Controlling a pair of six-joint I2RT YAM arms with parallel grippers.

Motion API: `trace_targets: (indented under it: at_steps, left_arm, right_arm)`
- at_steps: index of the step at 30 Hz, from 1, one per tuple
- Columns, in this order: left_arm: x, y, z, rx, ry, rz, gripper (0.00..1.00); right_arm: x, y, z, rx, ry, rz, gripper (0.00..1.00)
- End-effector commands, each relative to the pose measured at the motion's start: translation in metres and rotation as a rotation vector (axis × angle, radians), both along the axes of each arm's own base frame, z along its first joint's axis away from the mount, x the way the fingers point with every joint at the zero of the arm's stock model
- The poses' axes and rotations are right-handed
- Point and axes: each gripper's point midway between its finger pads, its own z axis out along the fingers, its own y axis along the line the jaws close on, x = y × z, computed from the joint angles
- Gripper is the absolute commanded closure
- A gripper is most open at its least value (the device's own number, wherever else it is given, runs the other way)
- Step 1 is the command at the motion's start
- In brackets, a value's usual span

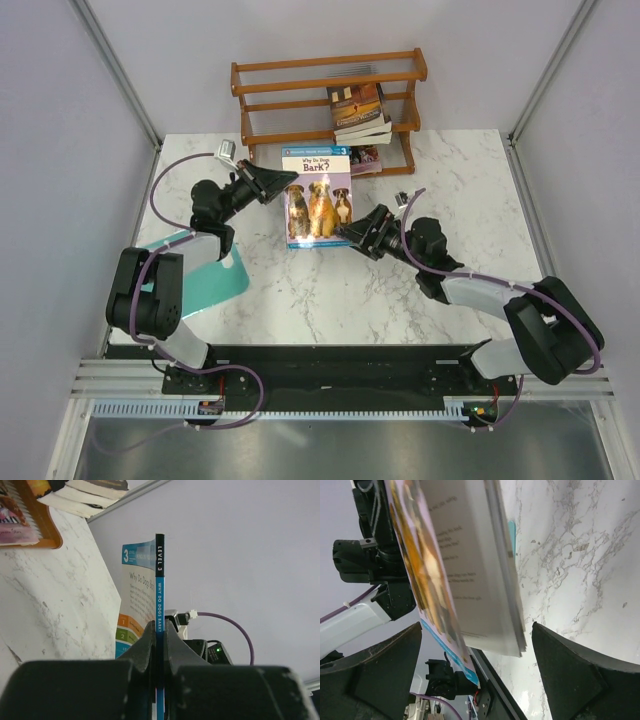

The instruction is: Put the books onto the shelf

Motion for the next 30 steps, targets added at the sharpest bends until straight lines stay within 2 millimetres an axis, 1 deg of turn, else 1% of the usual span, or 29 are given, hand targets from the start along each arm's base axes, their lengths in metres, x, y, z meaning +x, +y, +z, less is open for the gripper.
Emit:
trace_targets:
  at_steps: [1,3,6,9,10,11,13,14,15,16,17,18,19,21,23,24,26,27,28,29,30]
  left_arm:
    - [-0.006,-0.003,0.048,-0.077,-0.128,-0.048,0.98]
    - [-0.006,-0.003,0.051,-0.081,-0.131,-0.052,0.98]
    - [-0.009,-0.004,0.052,-0.089,-0.129,-0.06,0.98]
    - [-0.009,-0.005,0.043,-0.1,-0.104,-0.067,0.98]
    - [-0.009,-0.005,0.043,-0.108,-0.11,-0.067,0.98]
    - [-0.009,-0.005,0.037,-0.112,-0.098,-0.067,0.98]
    - [-0.009,-0.004,0.035,-0.127,-0.095,-0.065,0.98]
    - [-0.007,-0.004,0.03,-0.128,-0.086,-0.064,0.98]
    - [-0.006,-0.005,0.029,-0.127,-0.085,-0.063,0.98]
    - [-0.005,-0.005,0.027,-0.125,-0.082,-0.064,0.98]
    - [-0.002,-0.005,0.025,-0.123,-0.075,-0.063,0.98]
    - [-0.001,-0.006,0.023,-0.117,-0.078,-0.059,0.98]
    - [0.001,-0.006,0.023,-0.114,-0.076,-0.06,0.98]
    - [0.005,-0.007,0.02,-0.104,-0.071,-0.054,0.98]
    - [0.009,-0.007,0.021,-0.098,-0.072,-0.05,0.98]
    - [0.012,-0.007,0.018,-0.092,-0.067,-0.048,0.98]
    - [0.016,-0.008,0.017,-0.084,-0.069,-0.045,0.98]
    - [0.017,-0.009,0.011,-0.067,-0.06,-0.049,0.98]
    - [0.02,-0.01,0.007,-0.057,-0.053,-0.051,0.95]
    - [0.019,-0.011,0.004,-0.042,-0.063,-0.058,0.9]
    - [0.018,-0.011,0.001,-0.03,-0.056,-0.071,0.75]
  right_arm:
    - [-0.001,-0.004,0.001,-0.017,-0.024,-0.012,0.02]
    - [0.0,-0.007,0.0,-0.03,-0.027,-0.029,0.02]
    - [0.002,-0.005,-0.001,-0.025,-0.031,-0.022,0.02]
    - [0.004,0.001,0.003,0.032,-0.035,-0.005,0.02]
    - [0.006,0.004,0.008,0.075,-0.037,-0.001,0.02]
    - [0.005,0.005,0.011,0.097,-0.04,0.008,0.02]
    - [0.005,0.008,0.018,0.148,-0.056,0.02,0.07]
    - [0.003,0.008,0.02,0.175,-0.038,0.024,0.09]
    - [0.002,0.008,0.022,0.188,-0.038,0.03,0.23]
    - [0.0,0.009,0.027,0.207,-0.055,0.044,0.31]
    - [-0.002,0.009,0.027,0.224,-0.041,0.048,0.39]
    - [-0.004,0.009,0.029,0.233,-0.042,0.052,0.56]
    - [-0.005,0.007,0.032,0.247,-0.046,0.047,0.63]
    - [-0.008,0.004,0.032,0.252,-0.037,0.04,0.74]
    - [-0.01,0.001,0.033,0.243,-0.035,0.028,0.79]
    - [-0.01,0.0,0.029,0.225,-0.028,0.023,0.85]
    - [-0.011,-0.001,0.033,0.205,-0.044,0.016,0.87]
    - [-0.01,-0.001,0.021,0.162,-0.004,0.011,0.89]
    - [-0.009,-0.001,0.019,0.13,-0.016,0.01,0.9]
    - [-0.009,0.0,0.019,0.115,-0.016,0.017,0.91]
    - [-0.01,0.001,0.017,0.108,-0.014,0.028,0.91]
